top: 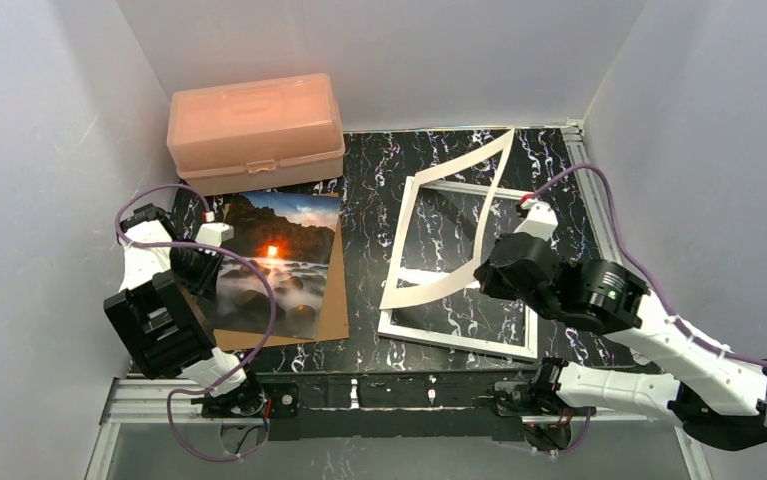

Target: Put the photo into the frame

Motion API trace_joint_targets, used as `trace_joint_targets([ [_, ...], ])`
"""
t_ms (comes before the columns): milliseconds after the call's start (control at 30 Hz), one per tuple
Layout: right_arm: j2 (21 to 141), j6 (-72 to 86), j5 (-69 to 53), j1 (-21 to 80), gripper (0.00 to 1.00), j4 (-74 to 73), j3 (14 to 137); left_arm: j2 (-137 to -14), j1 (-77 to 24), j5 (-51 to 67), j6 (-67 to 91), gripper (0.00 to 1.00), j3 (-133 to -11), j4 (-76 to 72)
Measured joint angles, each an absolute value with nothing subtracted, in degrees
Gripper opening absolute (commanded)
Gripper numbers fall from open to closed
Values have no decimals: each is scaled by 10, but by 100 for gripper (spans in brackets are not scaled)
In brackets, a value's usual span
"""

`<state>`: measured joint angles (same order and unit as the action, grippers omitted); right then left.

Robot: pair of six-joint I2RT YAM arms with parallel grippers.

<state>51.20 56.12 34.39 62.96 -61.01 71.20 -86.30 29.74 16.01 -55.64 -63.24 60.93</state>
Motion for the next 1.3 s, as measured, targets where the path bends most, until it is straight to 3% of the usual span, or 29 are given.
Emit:
trace_joint_targets([
  [333, 605, 568, 348, 628, 1, -662, 688, -851, 294, 160, -557, 23, -631, 602],
  [1300, 626, 534, 352, 623, 1, -796, 715, -827, 274, 159, -555, 23, -614, 600],
])
